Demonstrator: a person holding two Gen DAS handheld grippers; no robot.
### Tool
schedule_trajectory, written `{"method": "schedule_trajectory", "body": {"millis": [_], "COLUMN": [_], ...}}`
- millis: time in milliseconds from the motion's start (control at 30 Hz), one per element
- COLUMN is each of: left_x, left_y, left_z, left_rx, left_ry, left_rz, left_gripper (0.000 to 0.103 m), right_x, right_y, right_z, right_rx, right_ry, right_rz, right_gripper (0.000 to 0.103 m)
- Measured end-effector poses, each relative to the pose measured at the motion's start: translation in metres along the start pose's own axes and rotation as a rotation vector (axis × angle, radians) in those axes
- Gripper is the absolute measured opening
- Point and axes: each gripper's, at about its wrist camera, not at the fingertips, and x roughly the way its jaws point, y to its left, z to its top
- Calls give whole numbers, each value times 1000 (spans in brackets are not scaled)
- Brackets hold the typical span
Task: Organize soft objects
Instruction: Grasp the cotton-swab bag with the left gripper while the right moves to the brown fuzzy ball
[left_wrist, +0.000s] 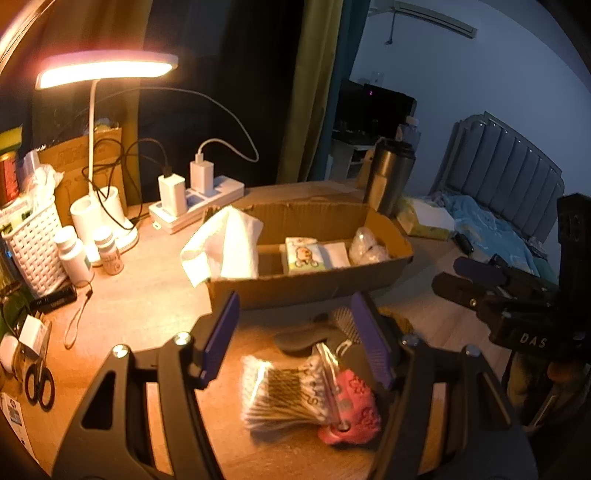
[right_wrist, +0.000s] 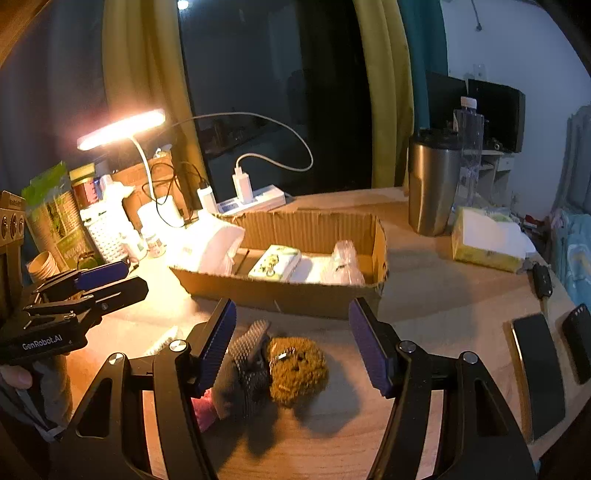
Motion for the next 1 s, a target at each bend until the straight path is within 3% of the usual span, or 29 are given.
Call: {"method": "schedule_trajectory", "body": {"millis": [467,833,1000], "left_x": [11,42,53], "left_y": [1,5,8], "left_z": [-34,-51,-57], "left_rx": [-15,-13,-16], "left_ry": [69,175,215], "left_rz": [22,41,43], "left_gripper": [65,66,74], "right_x": [9,30,41], "right_y": [-4,-14,-20], "right_z": [-30,-38,-39], "right_rx": [18,40,49], "right_ry": [60,102,124], "right_rz": [10,15,18], "right_gripper": [67,67,67]}}
